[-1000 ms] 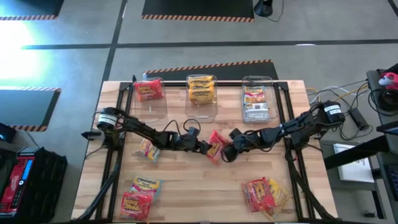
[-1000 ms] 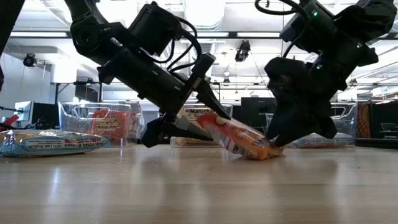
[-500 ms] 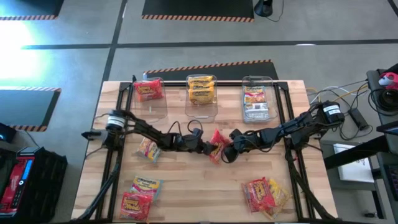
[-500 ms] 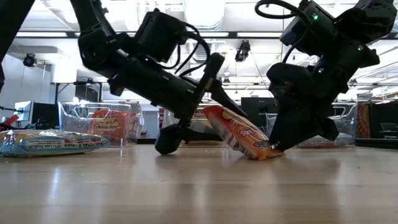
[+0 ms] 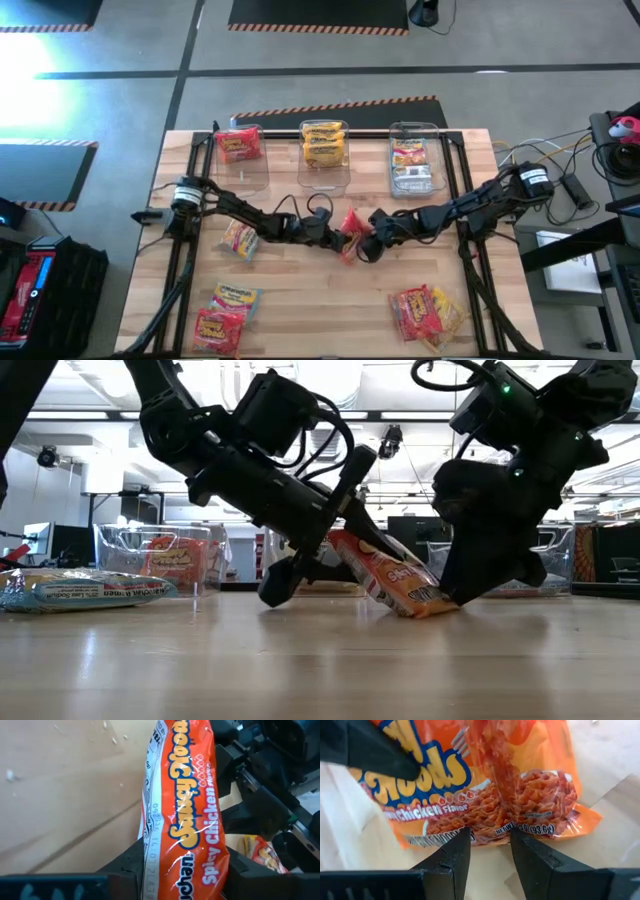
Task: Sort Maruchan noodles
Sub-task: Put the orange noodle pack into the left transparent bin
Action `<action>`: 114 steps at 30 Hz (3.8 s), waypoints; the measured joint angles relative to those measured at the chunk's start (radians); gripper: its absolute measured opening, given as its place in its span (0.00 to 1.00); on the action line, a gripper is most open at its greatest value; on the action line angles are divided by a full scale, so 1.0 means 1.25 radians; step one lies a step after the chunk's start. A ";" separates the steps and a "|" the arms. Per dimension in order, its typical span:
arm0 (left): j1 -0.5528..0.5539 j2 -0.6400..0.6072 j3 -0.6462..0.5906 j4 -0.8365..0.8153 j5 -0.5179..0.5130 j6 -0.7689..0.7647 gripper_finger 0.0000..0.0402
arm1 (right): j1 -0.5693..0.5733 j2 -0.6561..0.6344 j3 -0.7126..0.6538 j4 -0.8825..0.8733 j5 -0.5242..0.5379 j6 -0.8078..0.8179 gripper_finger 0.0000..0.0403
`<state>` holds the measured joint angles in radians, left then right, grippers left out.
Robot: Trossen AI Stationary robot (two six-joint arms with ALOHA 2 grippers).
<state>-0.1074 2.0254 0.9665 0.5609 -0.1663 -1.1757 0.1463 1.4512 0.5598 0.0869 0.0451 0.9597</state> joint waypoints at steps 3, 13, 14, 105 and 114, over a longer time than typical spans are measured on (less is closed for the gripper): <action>0.000 -0.002 0.000 -0.001 0.007 -0.006 0.31 | 0.000 -0.021 -0.001 -0.009 -0.034 -0.012 0.33; 0.004 -0.072 0.000 -0.065 0.002 0.038 0.31 | 0.000 -0.171 -0.001 -0.063 -0.036 -0.045 0.33; 0.007 -0.080 0.000 -0.076 -0.002 0.044 0.31 | 0.000 -0.184 -0.001 -0.062 -0.036 -0.052 0.33; 0.806 -0.685 -0.225 -0.818 0.140 1.293 0.34 | 0.024 -0.291 0.001 -0.042 -0.035 -0.210 0.33; 0.884 -0.584 -0.164 -0.826 0.191 1.280 0.36 | 0.024 -0.291 0.001 -0.042 -0.035 -0.210 0.33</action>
<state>0.9973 1.2960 0.7619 -0.4713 0.0723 0.4241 0.1768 1.0874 0.5610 0.0345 0.0013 0.6975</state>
